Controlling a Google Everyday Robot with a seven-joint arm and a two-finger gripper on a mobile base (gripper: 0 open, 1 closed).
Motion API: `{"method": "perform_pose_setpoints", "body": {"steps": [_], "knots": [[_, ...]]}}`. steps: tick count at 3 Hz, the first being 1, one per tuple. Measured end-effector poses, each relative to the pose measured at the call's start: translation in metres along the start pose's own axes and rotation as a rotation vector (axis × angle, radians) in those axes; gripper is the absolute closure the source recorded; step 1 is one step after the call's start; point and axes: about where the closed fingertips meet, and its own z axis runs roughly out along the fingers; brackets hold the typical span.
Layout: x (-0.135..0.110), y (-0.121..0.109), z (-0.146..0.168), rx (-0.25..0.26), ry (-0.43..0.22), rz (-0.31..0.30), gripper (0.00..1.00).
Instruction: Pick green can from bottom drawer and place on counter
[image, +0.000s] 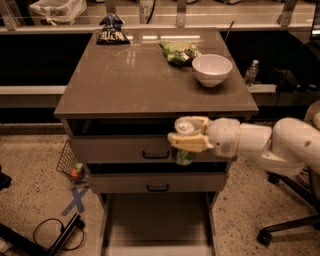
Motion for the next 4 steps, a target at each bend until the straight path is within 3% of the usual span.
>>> {"method": "perform_pose_setpoints", "body": {"steps": [1,2,3,4], "knots": [[-0.071,-0.014,0.01,0.038,-0.008,-0.027,1.0],[-0.139,-0.041,0.057,0.031,-0.059,-0.106,1.0],[-0.171,-0.065,0.107,-0.006,-0.125,-0.158,1.0],[-0.185,-0.088,0.164,-0.065,-0.158,-0.169,1.0]]}}
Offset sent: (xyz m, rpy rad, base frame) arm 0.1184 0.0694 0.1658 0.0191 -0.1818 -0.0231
